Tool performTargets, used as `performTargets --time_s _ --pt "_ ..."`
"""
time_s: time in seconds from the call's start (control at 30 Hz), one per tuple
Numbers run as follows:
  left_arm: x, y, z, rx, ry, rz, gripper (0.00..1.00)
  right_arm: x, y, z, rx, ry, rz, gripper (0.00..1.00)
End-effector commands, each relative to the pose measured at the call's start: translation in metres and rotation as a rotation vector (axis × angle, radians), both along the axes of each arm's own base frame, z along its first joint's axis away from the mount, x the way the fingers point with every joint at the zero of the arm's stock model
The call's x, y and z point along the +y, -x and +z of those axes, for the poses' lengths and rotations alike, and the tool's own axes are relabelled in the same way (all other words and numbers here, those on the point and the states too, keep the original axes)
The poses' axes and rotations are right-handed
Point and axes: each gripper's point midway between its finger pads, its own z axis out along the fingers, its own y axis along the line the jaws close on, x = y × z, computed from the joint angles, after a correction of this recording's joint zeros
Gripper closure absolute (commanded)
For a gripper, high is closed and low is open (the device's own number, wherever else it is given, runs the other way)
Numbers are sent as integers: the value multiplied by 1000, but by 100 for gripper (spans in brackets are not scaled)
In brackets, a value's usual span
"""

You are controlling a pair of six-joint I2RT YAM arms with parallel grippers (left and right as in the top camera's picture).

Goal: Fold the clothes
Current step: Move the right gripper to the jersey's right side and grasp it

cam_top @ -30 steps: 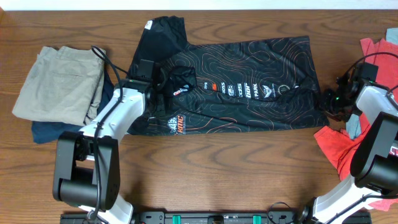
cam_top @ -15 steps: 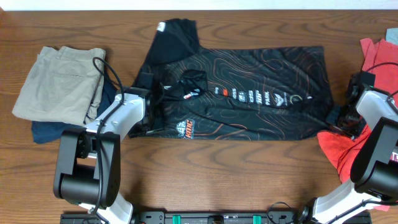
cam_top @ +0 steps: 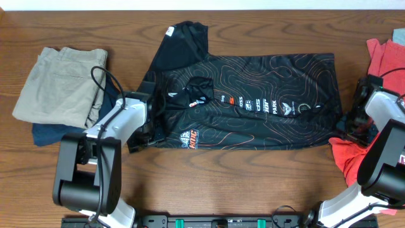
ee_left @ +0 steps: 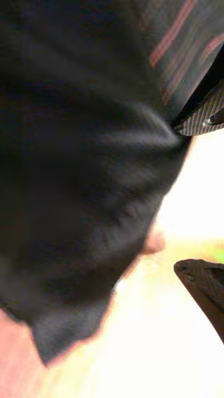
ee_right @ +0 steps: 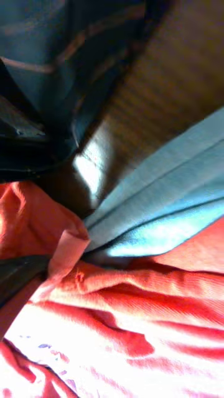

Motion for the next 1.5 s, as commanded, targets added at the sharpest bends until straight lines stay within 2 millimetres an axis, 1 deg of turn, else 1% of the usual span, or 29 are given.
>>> performTargets --time_s 0.0,0.07,0.13,0.2,0.27,0.4,0.6,0.73,0.83,0.97,1.1,1.23,1.3,1.4,1.47 --pt "6 1 17 -55 -24 50 35 -8 -24 36 -133 5 3 38" --pt "6 -3 29 -109 -18 64 35 4 -40 53 -220 -66 84 37" --pt "5 -9 39 -162 -8 76 35 22 -53 62 -294 -156 175 39" --pt "3 -16 48 -221 5 93 35 48 -63 69 -356 -274 297 47" --pt "0 -27 57 -292 26 107 34 80 -68 71 -390 -411 429 53" --pt "-4 -43 60 -357 49 108 34 117 -58 62 -330 -506 534 53" --pt "-5 -51 54 -370 51 107 34 169 -37 44 -207 -574 707 45" --pt "-6 -55 49 -371 51 107 34 197 -27 34 -157 -597 788 44" --pt "-6 -55 45 -358 49 107 34 205 -24 28 -138 -586 833 43" --pt "-6 -54 43 -350 47 107 34 211 -29 22 -156 -579 856 41" --pt "-6 -54 43 -350 47 107 34 216 -34 18 -173 -601 859 35" --pt "-6 -54 43 -350 47 108 34 217 -30 5 -134 -630 844 35" --pt "-6 -54 43 -350 47 108 34 217 -31 -4 -121 -635 839 35" --pt "-6 -54 43 -350 47 108 34 216 -46 -13 -162 -610 812 35" --pt "-6 -54 43 -350 47 108 34 213 -66 -13 -229 -560 766 33"
